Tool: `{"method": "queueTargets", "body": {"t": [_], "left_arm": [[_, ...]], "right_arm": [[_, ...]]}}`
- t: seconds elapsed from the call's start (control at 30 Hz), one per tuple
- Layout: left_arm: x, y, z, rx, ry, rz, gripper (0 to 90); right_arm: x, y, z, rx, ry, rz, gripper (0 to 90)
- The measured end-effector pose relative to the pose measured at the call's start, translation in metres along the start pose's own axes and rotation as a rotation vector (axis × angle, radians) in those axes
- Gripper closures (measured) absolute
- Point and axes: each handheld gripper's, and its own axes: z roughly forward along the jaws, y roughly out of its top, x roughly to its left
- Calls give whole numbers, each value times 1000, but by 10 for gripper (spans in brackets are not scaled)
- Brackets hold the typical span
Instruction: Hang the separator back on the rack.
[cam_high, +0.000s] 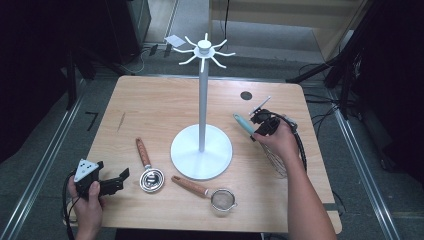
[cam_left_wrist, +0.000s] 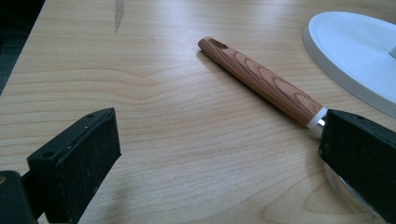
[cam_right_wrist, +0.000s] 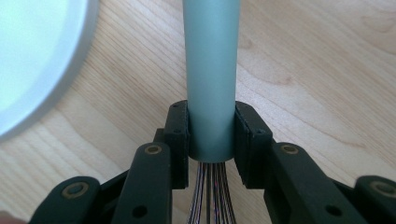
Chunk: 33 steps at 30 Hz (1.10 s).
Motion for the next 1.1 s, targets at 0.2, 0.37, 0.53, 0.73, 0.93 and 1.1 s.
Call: {"method": "queueTargets", "body": {"t": [0.2,0.37,0.53,0.73,0.93,1.1], "left_arm": [[0,0,0,-1,1,2,0],[0,0,0,-3,3,-1,0],[0,0,0,-2,5,0,0],[0,0,0,-4,4,-1,0],[0,0,0,-2,6,1,0],[0,0,0,-3,6,1,0]], "right_arm": [[0,-12,-17,-112,10,32,711],[1,-19,-24,-167,23,29,710],[5,-26,-31,-222,32,33,711],[13,-37,-49,-355,66,51,711],[25,-48,-63,-469,79,56,711],[36,-57,-72,-554,74,62,711]]}}
